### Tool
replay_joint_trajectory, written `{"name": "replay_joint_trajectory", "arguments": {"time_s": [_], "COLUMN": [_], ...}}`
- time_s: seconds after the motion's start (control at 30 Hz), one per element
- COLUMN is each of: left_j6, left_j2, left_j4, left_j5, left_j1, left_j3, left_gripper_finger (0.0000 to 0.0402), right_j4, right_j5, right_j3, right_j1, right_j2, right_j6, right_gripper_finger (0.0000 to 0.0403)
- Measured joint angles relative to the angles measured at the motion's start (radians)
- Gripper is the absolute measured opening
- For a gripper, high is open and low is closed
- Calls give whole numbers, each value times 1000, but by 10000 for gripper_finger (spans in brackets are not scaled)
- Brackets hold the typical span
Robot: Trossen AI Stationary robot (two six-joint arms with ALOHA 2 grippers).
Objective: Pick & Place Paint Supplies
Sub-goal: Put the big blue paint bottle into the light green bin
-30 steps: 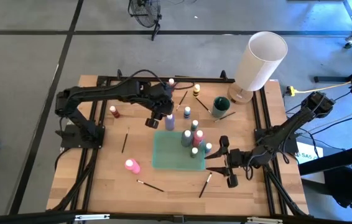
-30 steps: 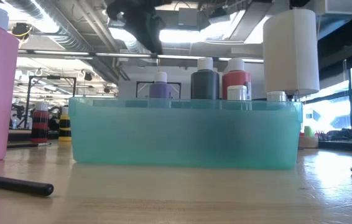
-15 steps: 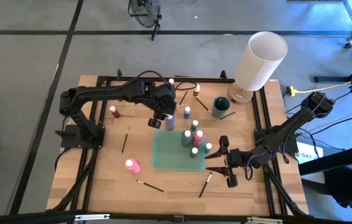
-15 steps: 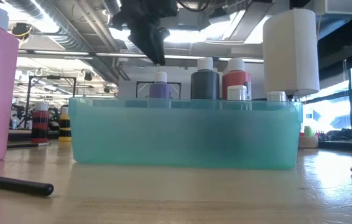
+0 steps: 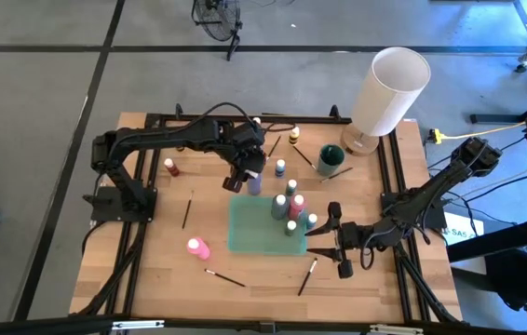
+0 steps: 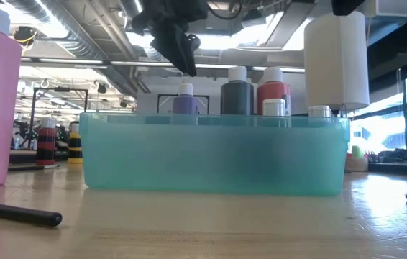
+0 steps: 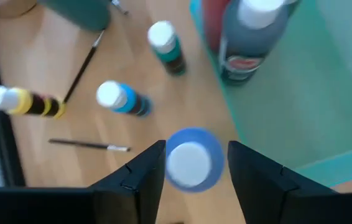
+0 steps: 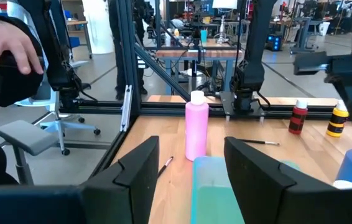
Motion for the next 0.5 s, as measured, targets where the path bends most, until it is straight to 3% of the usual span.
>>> {"name": "replay_joint_trajectory", "arguments": {"time_s": [0.3, 0.5], "left_j6": [-5, -39], "left_j2": [0, 0], "left_j4": [41, 35], "left_j5": [23, -37], "left_j1": [-2, 0], "left_j3": [0, 0], "left_gripper_finger": [242, 260], "right_j4": [-25, -31], "right_j5": [0, 0], "right_j3": [0, 0], "right_j1": [0, 1], "right_j2": [0, 0], "right_j6": [61, 81], "right_gripper_finger": [183, 183]}}
